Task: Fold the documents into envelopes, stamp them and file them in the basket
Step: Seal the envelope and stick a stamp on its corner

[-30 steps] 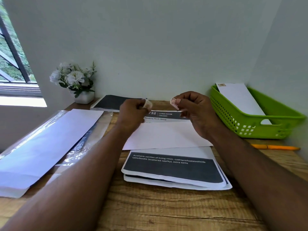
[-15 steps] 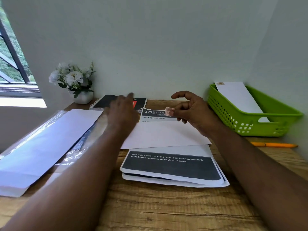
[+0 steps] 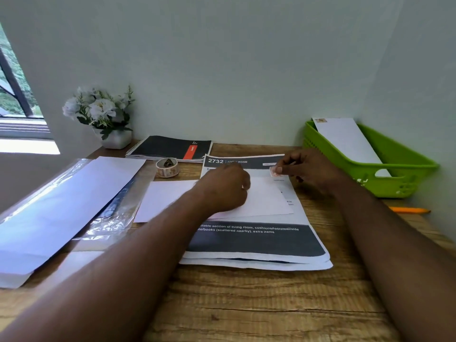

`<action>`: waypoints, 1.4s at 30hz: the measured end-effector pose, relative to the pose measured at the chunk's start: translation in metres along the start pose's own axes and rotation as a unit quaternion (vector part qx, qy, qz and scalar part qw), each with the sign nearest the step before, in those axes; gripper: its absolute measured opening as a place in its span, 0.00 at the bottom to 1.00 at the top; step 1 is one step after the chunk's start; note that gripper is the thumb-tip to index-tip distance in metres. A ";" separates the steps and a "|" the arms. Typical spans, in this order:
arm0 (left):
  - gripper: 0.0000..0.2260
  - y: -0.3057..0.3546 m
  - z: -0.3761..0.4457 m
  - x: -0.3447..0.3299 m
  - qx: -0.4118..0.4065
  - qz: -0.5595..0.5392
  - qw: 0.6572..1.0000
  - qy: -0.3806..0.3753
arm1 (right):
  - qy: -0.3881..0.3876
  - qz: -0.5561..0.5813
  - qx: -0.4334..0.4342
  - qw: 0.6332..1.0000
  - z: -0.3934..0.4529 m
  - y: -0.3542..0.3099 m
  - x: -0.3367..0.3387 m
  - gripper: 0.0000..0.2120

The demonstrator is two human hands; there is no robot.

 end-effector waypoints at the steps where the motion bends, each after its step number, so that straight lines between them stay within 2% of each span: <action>1: 0.13 0.004 0.001 -0.001 -0.005 -0.018 1.000 0.010 | -0.004 0.001 -0.004 1.000 0.001 0.001 -0.003 0.06; 4: 0.10 0.009 0.004 -0.009 0.000 -0.067 0.997 0.030 | -0.019 0.012 -0.003 1.000 0.003 0.002 -0.010 0.06; 9: 0.13 0.002 0.008 -0.016 0.008 -0.091 0.995 0.043 | -0.022 0.019 -0.034 0.999 0.010 0.015 -0.021 0.08; 13: 0.14 -0.001 0.009 -0.024 0.004 -0.068 0.997 0.032 | -0.008 0.039 -0.075 0.996 0.014 0.020 -0.019 0.08; 18: 0.17 -0.002 0.009 -0.028 0.029 -0.047 0.998 0.027 | -0.010 0.006 -0.090 0.996 0.014 0.023 -0.023 0.06; 29: 0.23 0.003 0.011 -0.034 0.012 0.018 0.999 -0.027 | 0.009 -0.022 -0.075 0.997 0.009 0.017 -0.022 0.02; 42: 0.22 0.005 0.010 -0.035 0.012 0.038 0.998 -0.043 | 0.030 -0.046 -0.072 0.996 0.012 0.018 -0.020 0.02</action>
Point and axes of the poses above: each hand's wrist, its own z-axis towards the middle knuckle, its own x-axis out of the back of the hand, y = z × x, the point moved 7 cm from there along z, towards the middle knuckle, and after that the axes turned 8 degrees about -x, right-handed, at the moved point
